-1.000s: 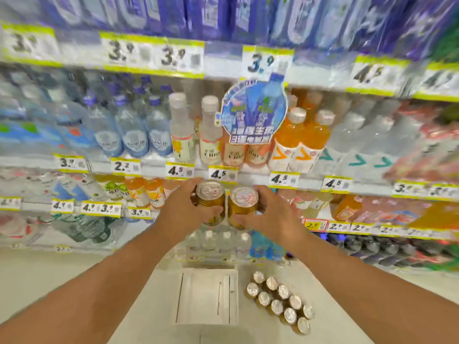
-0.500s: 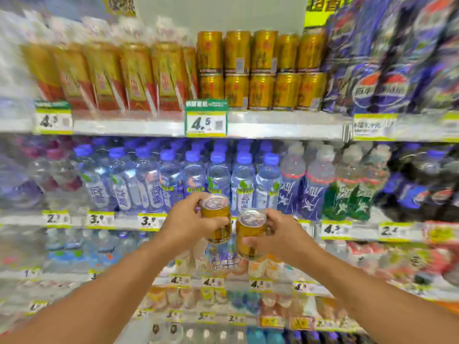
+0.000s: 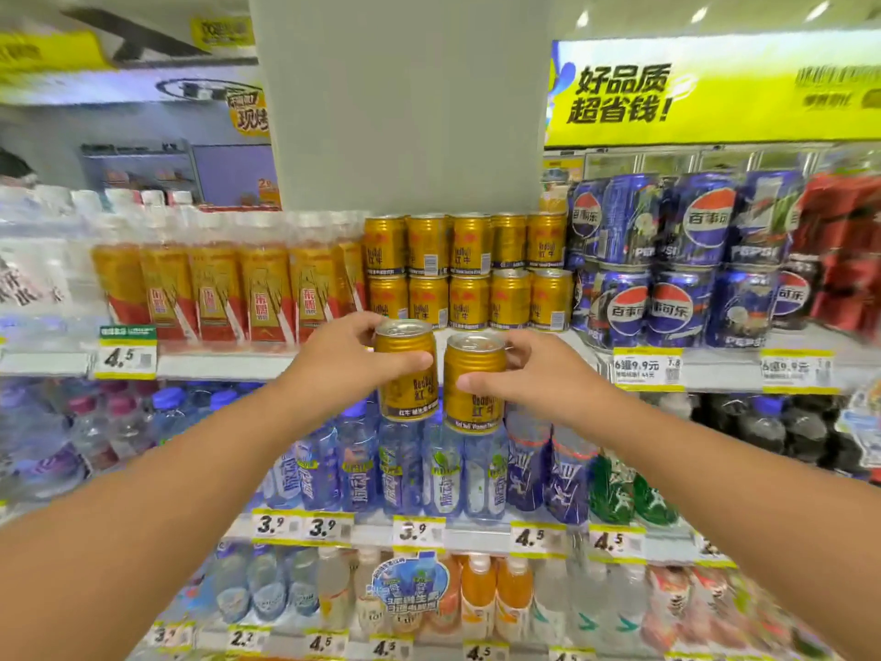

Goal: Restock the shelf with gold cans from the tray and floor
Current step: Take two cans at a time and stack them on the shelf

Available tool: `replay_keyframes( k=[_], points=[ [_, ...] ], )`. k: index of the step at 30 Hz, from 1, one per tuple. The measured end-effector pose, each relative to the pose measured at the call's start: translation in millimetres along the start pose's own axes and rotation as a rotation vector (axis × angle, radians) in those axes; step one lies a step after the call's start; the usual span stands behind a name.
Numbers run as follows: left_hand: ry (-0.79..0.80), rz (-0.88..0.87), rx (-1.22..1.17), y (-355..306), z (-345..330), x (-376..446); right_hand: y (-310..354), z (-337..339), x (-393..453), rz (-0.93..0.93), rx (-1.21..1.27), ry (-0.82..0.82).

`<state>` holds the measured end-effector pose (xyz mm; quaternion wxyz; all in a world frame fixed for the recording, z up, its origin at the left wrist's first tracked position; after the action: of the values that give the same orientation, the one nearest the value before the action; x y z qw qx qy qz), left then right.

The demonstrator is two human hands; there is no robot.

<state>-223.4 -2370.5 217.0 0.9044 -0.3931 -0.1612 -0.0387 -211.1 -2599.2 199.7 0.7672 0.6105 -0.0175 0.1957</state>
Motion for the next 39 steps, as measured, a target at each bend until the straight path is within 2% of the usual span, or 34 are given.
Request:
replay_keyframes(
  k=[5, 14, 19, 27, 39],
  points=[
    [0.030, -0.066, -0.004, -21.2, 17.4, 43.6, 27.1, 15.7, 40.1, 0.017, -0.045, -0.057],
    [0.047, -0.172, 0.078, -48.9, 14.9, 104.7, 57.1, 59.4, 79.1, 0.037, -0.142, -0.255],
    [0.068, -0.150, 0.080, -56.1, 8.9, 125.3, 59.8, 86.8, 106.0, 0.018, -0.157, -0.355],
    [0.103, -0.131, 0.063, -58.0, 0.9, 145.9, 65.8, 106.8, 155.9, 0.026, -0.201, -0.357],
    [0.110, -0.060, 0.031, -44.2, -14.2, 154.0, 36.1, 107.6, 194.9, -0.012, -0.217, -0.292]
  ],
)
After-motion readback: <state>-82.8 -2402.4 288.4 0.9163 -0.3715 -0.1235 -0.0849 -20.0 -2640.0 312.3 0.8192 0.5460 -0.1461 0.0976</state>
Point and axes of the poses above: each hand's wrist, its own x-axis towards the middle knuckle, its own z-axis out of the back of the hand, y = z × x, the point moved 3 cm from there along x, towards the middle knuckle, and after that the axes turned 10 degrees about x, right-handed, at the moved point
